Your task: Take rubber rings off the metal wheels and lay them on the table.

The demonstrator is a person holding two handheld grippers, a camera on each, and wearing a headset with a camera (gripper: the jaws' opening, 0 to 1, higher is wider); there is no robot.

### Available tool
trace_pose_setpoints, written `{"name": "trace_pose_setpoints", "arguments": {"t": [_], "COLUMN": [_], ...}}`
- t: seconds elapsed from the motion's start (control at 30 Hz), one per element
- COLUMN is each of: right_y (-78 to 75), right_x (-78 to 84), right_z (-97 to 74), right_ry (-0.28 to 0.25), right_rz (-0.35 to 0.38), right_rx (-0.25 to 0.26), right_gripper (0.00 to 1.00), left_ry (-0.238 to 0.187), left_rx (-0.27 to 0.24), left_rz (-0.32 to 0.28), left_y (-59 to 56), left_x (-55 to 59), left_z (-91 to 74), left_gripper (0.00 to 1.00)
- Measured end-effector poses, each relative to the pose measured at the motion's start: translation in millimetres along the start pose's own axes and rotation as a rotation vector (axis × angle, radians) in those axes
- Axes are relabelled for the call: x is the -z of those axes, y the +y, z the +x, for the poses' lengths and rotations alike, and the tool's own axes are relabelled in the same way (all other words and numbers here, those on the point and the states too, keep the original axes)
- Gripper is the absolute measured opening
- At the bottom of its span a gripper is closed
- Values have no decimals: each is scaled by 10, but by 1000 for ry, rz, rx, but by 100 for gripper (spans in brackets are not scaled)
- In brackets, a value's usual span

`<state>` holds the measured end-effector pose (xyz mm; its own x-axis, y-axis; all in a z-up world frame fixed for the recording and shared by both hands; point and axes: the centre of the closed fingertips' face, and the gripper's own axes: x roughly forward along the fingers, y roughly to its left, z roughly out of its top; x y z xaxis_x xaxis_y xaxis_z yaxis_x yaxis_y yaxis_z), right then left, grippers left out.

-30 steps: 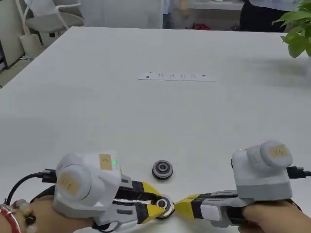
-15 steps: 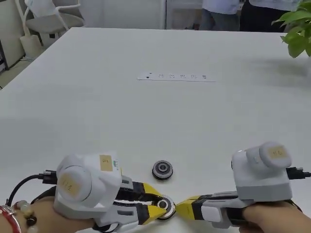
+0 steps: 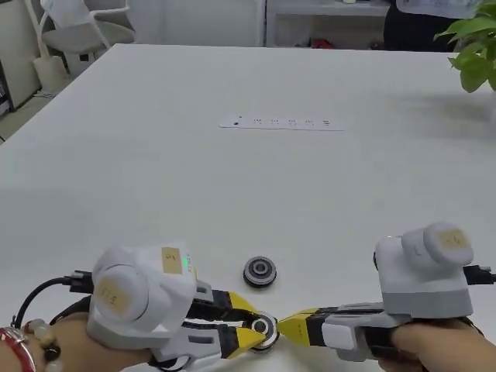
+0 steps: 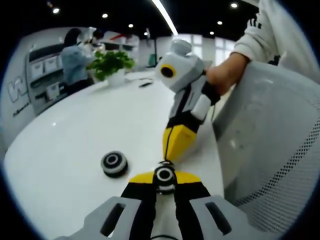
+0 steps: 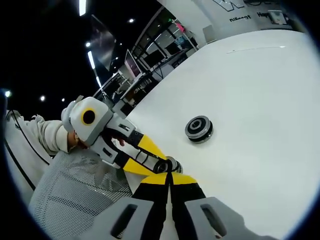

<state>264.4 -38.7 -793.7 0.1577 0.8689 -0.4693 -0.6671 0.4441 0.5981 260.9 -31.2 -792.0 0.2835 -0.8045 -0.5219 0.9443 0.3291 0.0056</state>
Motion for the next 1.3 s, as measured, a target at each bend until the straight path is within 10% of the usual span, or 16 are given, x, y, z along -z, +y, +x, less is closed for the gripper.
{"name": "trace_pose_setpoints", "arguments": {"t": [1.3], "right_y": [110], "right_x": [-43], "right_z": [19], "right_ry": [2], "right_rz": [-61], "right_rx": [-31], "right_gripper": [0], "left_ry": [6], "left_rx": [-1], "left_rz": [13], "left_y": [1], "left_x": [1], "left_z": [11], "left_gripper": [14]}}
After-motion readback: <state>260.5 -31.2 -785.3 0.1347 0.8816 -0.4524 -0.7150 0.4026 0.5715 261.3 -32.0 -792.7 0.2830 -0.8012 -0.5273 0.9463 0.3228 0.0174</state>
